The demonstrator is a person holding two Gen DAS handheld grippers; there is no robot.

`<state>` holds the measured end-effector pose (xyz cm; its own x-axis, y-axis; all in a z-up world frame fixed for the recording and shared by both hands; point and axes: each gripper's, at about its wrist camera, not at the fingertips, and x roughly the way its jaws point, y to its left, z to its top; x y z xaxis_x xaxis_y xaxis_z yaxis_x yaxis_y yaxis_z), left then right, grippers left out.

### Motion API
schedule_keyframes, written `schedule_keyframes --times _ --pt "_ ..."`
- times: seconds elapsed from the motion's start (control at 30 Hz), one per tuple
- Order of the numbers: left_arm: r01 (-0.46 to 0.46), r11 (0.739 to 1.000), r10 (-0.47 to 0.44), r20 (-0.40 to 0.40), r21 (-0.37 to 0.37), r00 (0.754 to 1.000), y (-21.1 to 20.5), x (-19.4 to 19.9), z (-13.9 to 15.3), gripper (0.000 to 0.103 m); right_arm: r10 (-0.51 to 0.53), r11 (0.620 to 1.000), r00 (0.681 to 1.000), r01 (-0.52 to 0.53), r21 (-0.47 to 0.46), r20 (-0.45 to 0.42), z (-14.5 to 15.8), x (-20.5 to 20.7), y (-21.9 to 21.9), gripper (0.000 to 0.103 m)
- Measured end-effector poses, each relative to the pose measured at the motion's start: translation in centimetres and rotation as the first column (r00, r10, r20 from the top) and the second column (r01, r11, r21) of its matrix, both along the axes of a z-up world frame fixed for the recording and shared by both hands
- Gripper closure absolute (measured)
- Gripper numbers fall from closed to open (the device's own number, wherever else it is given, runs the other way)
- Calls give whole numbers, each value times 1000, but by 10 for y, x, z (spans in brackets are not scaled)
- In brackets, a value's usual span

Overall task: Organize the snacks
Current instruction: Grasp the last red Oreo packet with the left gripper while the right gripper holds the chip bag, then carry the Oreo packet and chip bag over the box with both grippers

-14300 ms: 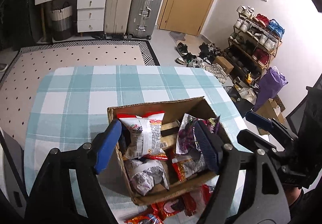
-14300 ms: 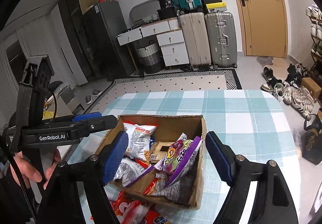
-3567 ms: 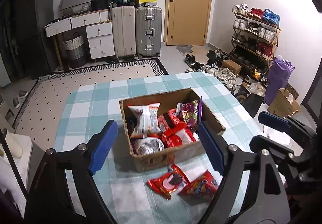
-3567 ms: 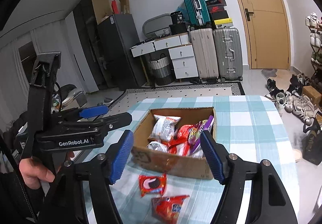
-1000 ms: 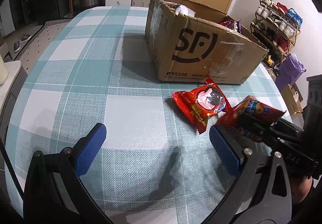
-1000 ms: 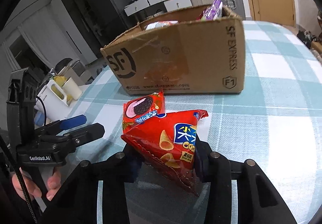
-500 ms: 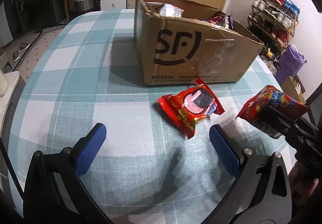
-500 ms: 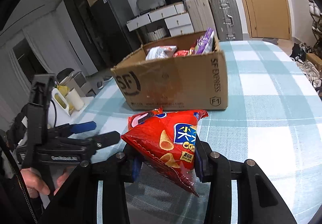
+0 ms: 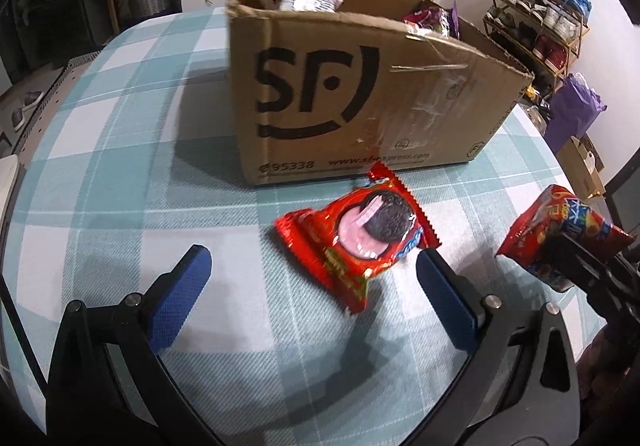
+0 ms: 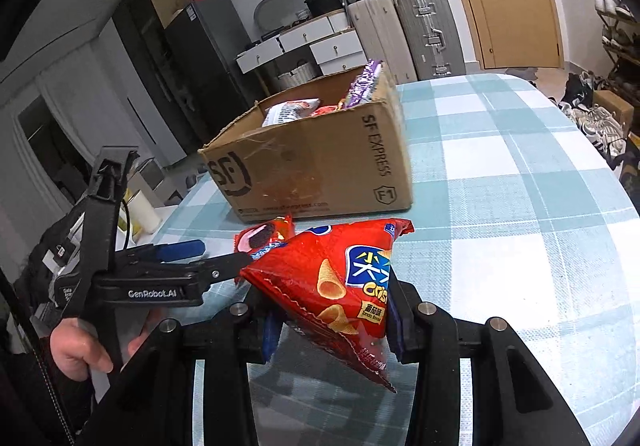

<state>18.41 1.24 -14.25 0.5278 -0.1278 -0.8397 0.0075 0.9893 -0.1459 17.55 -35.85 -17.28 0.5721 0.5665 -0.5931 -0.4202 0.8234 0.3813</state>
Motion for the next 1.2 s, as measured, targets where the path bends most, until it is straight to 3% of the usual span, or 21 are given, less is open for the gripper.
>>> schedule_keyframes --times 0.33,0.53,0.63,0.7,0.77,0.93,1.2 --pt "13 1000 -14 -39 -20 999 -15 36 -13 1 -16 1000 1000 17 19 -8 -4 6 -13 61" --pt "34 999 -34 -31 4 999 -24 45 -15 4 -19 999 1000 20 26 -18 -5 10 -17 61" --pt "53 998 -53 -11 21 999 -29 41 -13 21 -18 1000 1000 18 26 -13 -4 9 -16 61" --pt "70 997 -70 -1 30 998 -32 38 -11 46 -16 1000 1000 16 26 -14 -3 9 -15 61" --pt "118 991 -119 24 58 993 -39 37 -10 61 -12 1000 1000 12 28 -14 -3 8 -14 61" --pt "138 990 -138 13 9 990 -42 40 -7 61 -3 1000 1000 3 28 -2 4 3 -9 61" --pt "142 990 -143 63 10 988 -47 24 18 61 1 1000 999 -1 21 36 23 -13 -4 61"
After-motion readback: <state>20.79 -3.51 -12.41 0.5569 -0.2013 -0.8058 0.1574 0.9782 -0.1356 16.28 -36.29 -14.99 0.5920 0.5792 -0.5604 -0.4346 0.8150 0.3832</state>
